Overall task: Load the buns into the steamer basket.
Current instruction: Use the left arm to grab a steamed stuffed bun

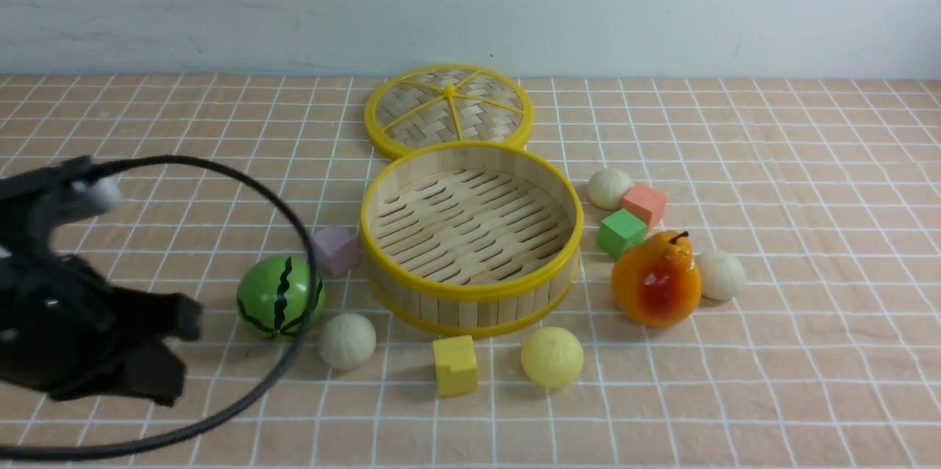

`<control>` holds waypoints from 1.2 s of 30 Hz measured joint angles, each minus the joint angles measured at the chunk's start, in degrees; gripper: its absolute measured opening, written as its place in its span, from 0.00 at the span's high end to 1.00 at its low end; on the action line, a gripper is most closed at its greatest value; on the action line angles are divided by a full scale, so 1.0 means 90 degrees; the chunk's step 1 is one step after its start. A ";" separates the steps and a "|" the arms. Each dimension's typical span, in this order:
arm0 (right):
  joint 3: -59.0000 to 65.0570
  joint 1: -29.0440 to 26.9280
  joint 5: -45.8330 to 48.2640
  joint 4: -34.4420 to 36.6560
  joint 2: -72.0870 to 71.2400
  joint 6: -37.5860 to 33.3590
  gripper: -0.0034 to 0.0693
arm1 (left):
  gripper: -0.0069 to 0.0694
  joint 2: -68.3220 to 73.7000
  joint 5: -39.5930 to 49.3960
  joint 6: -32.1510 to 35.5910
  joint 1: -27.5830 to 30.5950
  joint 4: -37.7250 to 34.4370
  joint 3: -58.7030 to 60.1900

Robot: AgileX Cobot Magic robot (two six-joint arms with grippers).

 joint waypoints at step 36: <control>0.0000 0.0000 0.0000 0.0000 0.0000 0.0000 0.62 | 0.54 0.3858 -0.0675 -0.0726 -0.1833 0.2899 -0.2738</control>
